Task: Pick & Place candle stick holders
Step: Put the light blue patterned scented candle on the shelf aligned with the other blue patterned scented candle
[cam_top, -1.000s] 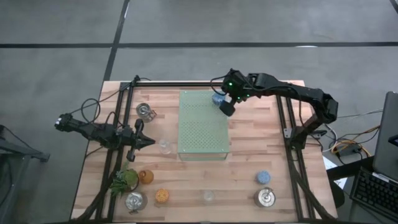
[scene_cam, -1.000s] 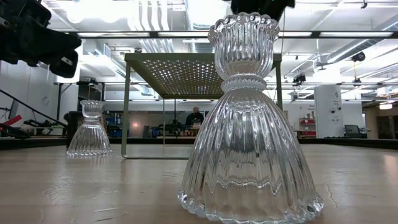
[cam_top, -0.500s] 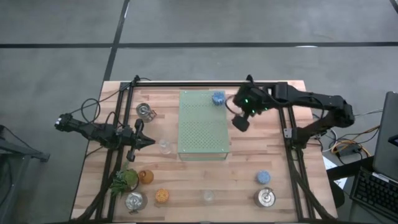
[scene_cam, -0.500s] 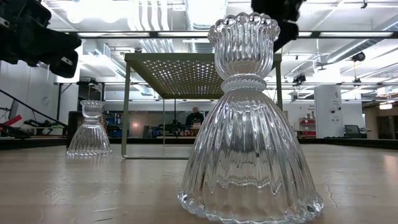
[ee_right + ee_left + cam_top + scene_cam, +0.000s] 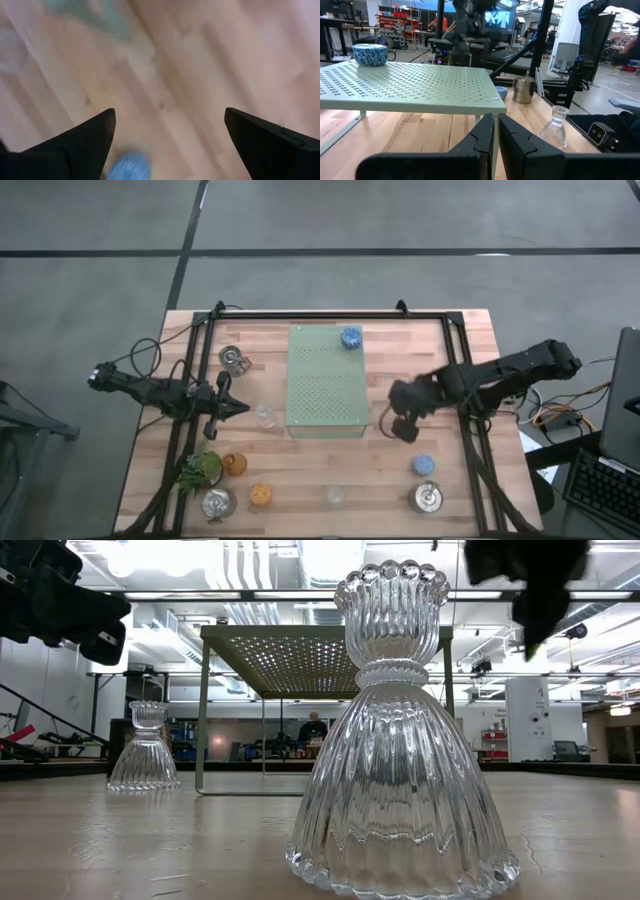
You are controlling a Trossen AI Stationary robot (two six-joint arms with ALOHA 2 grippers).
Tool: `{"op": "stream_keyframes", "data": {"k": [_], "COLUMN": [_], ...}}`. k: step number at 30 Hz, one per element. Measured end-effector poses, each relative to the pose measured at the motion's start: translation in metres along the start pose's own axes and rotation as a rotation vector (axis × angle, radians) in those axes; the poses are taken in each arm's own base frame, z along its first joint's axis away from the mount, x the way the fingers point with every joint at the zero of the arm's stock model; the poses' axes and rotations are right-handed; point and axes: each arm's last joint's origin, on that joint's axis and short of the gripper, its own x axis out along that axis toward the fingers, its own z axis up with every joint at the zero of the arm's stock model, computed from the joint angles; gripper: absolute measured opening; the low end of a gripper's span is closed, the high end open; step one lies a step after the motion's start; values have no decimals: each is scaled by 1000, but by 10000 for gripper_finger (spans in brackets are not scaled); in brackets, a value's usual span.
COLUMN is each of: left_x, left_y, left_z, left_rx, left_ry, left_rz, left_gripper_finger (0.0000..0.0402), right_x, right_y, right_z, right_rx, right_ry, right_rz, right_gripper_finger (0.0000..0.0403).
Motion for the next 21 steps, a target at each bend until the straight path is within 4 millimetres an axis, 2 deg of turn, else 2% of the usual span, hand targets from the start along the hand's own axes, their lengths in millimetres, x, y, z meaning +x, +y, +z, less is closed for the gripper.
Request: {"op": "stream_keyframes", "data": {"k": [9, 21], "left_x": [0, 0], "left_y": [0, 0], "left_z": [0, 0], "left_rx": [0, 0], "left_ry": [0, 0], "left_rz": [0, 0], "left_gripper_finger": [28, 28], "right_x": [41, 62], "right_y": [14, 30], "right_z": [-45, -76], "right_rx": [160, 271], "right_ry": [215, 250], "right_rz": [-76, -51], "right_gripper_finger": [368, 368]}}
